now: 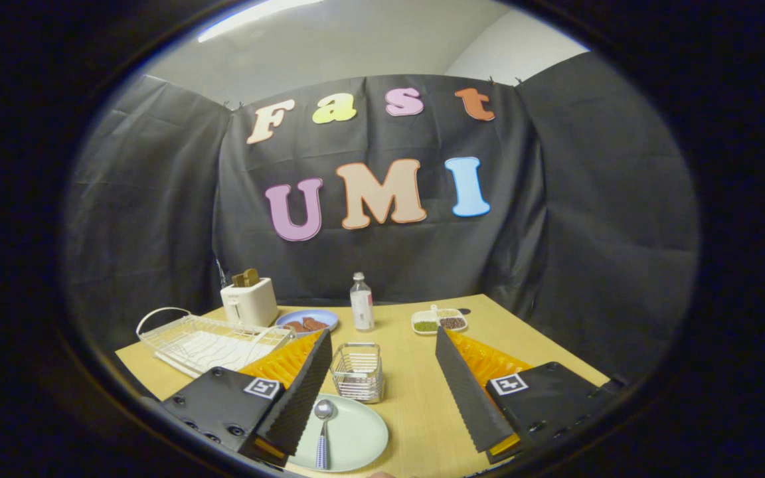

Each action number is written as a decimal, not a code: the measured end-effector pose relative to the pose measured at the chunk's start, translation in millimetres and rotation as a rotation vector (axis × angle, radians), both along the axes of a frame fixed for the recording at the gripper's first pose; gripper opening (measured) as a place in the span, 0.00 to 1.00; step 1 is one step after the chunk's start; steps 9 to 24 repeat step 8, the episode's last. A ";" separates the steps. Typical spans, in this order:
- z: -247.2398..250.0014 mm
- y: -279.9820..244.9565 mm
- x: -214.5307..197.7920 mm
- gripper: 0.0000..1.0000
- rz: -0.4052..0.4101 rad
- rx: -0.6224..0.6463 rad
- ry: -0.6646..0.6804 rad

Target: Take the plate from the dish rack, then take the spoon from the basket and place it into the plate.

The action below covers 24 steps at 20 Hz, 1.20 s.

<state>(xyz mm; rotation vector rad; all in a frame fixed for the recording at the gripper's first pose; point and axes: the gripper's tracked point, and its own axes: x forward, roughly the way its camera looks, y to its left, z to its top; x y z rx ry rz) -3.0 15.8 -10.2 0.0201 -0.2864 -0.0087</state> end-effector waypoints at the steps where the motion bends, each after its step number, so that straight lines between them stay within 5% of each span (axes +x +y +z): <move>1: 1.9 3.6 -1.2 0.98 0.012 -0.013 0.014; 8: -3.6 17.9 -3.2 0.98 0.011 -0.033 0.149; 24: -3.6 17.9 -3.2 0.98 0.011 -0.033 0.149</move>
